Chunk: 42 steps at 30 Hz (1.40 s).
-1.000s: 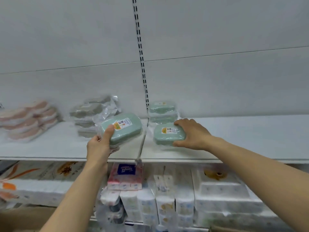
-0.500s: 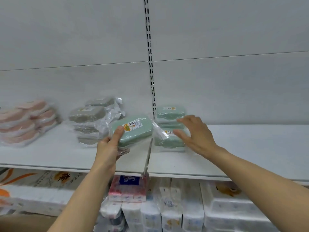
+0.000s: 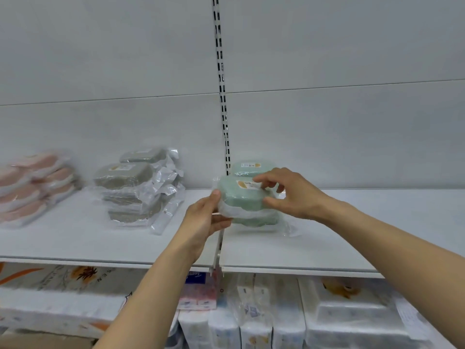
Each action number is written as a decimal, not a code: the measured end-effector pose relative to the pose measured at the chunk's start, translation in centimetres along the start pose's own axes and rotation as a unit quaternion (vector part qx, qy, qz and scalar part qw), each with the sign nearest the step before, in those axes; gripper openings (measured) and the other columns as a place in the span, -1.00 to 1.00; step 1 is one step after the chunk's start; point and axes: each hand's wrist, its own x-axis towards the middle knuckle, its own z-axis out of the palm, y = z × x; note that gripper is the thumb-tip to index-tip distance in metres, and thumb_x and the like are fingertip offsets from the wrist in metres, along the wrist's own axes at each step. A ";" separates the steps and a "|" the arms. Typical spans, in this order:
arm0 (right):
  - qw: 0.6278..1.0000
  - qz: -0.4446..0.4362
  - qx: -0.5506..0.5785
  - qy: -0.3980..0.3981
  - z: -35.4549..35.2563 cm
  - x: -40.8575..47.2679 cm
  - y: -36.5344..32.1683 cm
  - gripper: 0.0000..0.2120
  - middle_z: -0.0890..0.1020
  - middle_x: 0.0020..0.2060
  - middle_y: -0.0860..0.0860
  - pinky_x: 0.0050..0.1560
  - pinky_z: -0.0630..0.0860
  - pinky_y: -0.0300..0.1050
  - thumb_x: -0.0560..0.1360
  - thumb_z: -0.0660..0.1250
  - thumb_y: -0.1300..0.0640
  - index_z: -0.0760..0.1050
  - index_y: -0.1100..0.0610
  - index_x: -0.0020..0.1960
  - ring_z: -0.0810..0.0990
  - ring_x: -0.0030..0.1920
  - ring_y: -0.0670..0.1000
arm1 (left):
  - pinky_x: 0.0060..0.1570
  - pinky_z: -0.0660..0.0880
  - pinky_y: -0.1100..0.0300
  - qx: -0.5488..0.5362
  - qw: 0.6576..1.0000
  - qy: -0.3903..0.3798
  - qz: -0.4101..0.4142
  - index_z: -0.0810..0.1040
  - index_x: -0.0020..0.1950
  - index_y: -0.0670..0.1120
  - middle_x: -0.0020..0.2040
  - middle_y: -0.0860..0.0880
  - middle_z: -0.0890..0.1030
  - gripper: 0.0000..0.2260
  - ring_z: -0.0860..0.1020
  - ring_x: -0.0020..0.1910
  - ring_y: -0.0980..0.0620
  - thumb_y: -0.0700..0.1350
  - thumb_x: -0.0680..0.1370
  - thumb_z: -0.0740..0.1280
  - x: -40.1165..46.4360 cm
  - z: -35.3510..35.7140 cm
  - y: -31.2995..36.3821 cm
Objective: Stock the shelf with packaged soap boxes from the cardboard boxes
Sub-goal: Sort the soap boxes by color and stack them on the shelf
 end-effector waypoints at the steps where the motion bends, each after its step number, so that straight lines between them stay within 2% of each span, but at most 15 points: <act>1: 1.000 0.001 -0.001 -0.010 0.2 0.1 0.1 -0.60 0.52 0.07 -0.11 0.08 0.39 -0.24 0.43 0.45 0.11 0.52 -0.10 0.24 0.42 0.12 -0.14 | 0.07 0.60 0.05 0.002 1.000 0.006 -0.007 0.59 0.18 -0.17 0.05 -0.16 0.69 -0.65 0.68 -0.02 -0.11 0.07 0.66 0.19 0.2 0.0 -0.2; 4: 0.998 -0.022 -0.044 -0.039 1.0 0.3 -0.1 -0.57 0.46 0.15 -0.14 0.21 0.37 -0.15 0.38 0.49 0.02 0.52 -0.11 0.22 0.34 0.20 -0.07 | 0.05 0.61 0.01 -0.024 0.999 0.017 -0.044 0.60 0.15 -0.13 0.03 -0.15 0.69 -0.64 0.68 -0.01 -0.11 0.13 0.62 0.24 0.4 0.1 -0.6; 9: 0.993 -0.031 -0.084 -0.078 0.9 1.1 -0.9 -0.36 0.28 0.43 -0.12 0.39 0.27 0.03 0.30 0.47 -0.09 0.31 -0.18 0.32 0.23 0.43 0.00 | -0.08 0.64 0.05 -0.054 0.997 0.012 -0.045 0.59 0.15 -0.24 0.03 -0.22 0.67 -0.75 0.68 -0.08 -0.11 -0.12 0.54 0.40 0.9 0.2 -0.1; 13: 0.996 -0.002 -0.049 -0.072 -0.6 1.2 -1.1 -0.36 0.40 0.27 -0.17 0.32 0.34 -0.01 0.32 0.51 -0.06 0.34 -0.24 0.32 0.35 0.28 -0.07 | -0.02 0.62 0.08 -0.059 0.998 -0.028 -0.019 0.60 0.17 -0.17 0.01 -0.13 0.70 -0.73 0.68 -0.07 -0.07 -0.02 0.61 0.30 0.8 0.2 0.7; 16: 0.995 0.032 -0.079 -0.046 -1.3 1.0 -0.3 -0.40 0.39 0.25 -0.17 0.30 0.35 0.01 0.35 0.49 -0.04 0.35 -0.25 0.32 0.32 0.26 -0.05 | 0.18 0.49 0.09 0.172 0.983 0.039 0.043 0.52 0.29 -0.02 0.19 0.06 0.60 -0.68 0.59 0.11 0.06 0.09 0.63 0.22 0.8 -0.3 -0.5; 18: 0.995 0.038 -0.079 -0.051 -0.9 0.9 0.4 -0.42 0.40 0.26 -0.16 0.30 0.34 -0.01 0.38 0.48 -0.02 0.37 -0.22 0.34 0.31 0.26 -0.04 | 0.27 0.35 0.12 0.365 0.925 0.056 0.094 0.40 0.44 0.01 0.29 0.08 0.50 -0.58 0.43 0.28 0.07 0.11 0.61 0.24 0.8 -0.9 -2.0; 21: 0.995 0.021 -0.081 -0.059 0.5 1.2 0.9 -0.52 0.43 0.27 -0.10 0.33 0.30 -0.07 0.45 0.45 0.04 0.43 -0.11 0.33 0.32 0.28 0.01 | 0.31 0.28 0.10 0.508 0.852 0.030 0.127 0.37 0.45 0.01 0.35 0.02 0.48 -0.52 0.33 0.37 -0.02 0.16 0.58 0.27 0.8 -0.9 -4.1; 23: 0.995 0.020 -0.084 -0.053 1.2 1.4 1.0 -0.57 0.45 0.26 -0.07 0.32 0.28 -0.10 0.49 0.42 0.07 0.45 -0.05 0.34 0.31 0.28 0.02 | 0.27 0.30 0.09 0.545 0.825 0.041 0.143 0.47 0.32 0.02 0.26 0.03 0.54 -0.60 0.39 0.31 -0.04 0.18 0.56 0.28 1.1 -0.5 -4.8; 25: 0.994 0.018 -0.096 -0.046 1.6 1.5 1.0 -0.57 0.46 0.25 -0.07 0.29 0.32 -0.10 0.50 0.39 0.05 0.44 -0.04 0.35 0.31 0.28 0.00 | 0.26 0.30 0.06 0.544 0.825 0.056 0.142 0.51 0.23 0.01 0.19 0.04 0.58 -0.63 0.43 0.26 -0.05 0.19 0.54 0.29 1.3 -0.3 -4.8; 29: 0.990 0.029 -0.133 -0.045 1.6 1.0 0.9 -0.56 0.41 0.31 -0.12 0.16 0.39 -0.09 0.52 0.34 -0.01 0.38 -0.10 0.39 0.26 0.31 -0.05 | 0.31 0.27 0.04 0.541 0.828 0.055 0.137 0.50 0.30 0.00 0.23 0.04 0.57 -0.59 0.43 0.29 -0.05 0.19 0.54 0.29 1.5 -0.3 -4.7; 33: 0.982 0.043 -0.173 -0.070 0.9 -0.2 -0.2 -0.47 0.24 0.48 -0.06 0.38 0.26 0.01 0.54 0.30 -0.07 0.26 -0.10 0.48 0.12 0.46 -0.01 | 0.37 0.24 0.04 0.560 0.816 0.062 0.127 0.37 0.45 -0.01 0.31 0.01 0.52 -0.48 0.39 0.34 -0.07 0.20 0.55 0.27 0.3 -0.3 -4.1; 35: 0.976 0.043 -0.209 -0.050 0.2 -1.9 -1.0 -0.45 0.18 0.52 -0.05 0.40 0.19 0.00 0.56 0.27 -0.10 0.21 -0.09 0.51 0.08 0.50 -0.01 | 0.38 0.23 0.02 0.576 0.801 0.071 0.148 0.34 0.47 -0.04 0.32 -0.01 0.52 -0.43 0.39 0.35 -0.09 0.22 0.55 0.25 -1.1 -0.1 -4.2; 37: 0.975 0.033 -0.222 0.000 -0.3 -4.7 -1.8 -0.48 0.25 0.49 -0.02 0.37 0.23 0.00 0.56 0.28 -0.09 0.28 -0.05 0.48 0.17 0.48 0.02 | 0.37 0.29 -0.06 0.612 0.764 0.071 0.191 0.39 0.44 -0.08 0.26 -0.05 0.56 -0.39 0.44 0.30 -0.13 0.28 0.52 0.17 -3.1 0.6 -4.6; 39: 0.972 0.014 -0.227 0.055 -0.4 -8.4 -2.1 -0.57 0.44 0.37 0.03 0.26 0.37 0.05 0.53 0.31 -0.04 0.43 0.02 0.38 0.38 0.37 0.10 | 0.27 0.41 -0.13 0.618 0.745 0.066 0.242 0.48 0.37 -0.10 0.15 -0.08 0.62 -0.39 0.52 0.19 -0.16 0.27 0.48 0.12 -5.5 1.7 -5.2; 42: 0.965 0.011 -0.239 0.108 -0.5 -14.9 -1.8 -0.64 0.60 0.12 0.04 -0.01 0.50 0.01 0.46 0.23 -0.04 0.57 0.07 0.18 0.58 0.09 0.13 | 0.15 0.47 0.01 0.558 0.776 0.055 0.289 0.50 0.34 -0.07 0.15 -0.02 0.62 -0.53 0.54 0.17 -0.08 0.18 0.54 0.27 -10.2 4.6 -6.6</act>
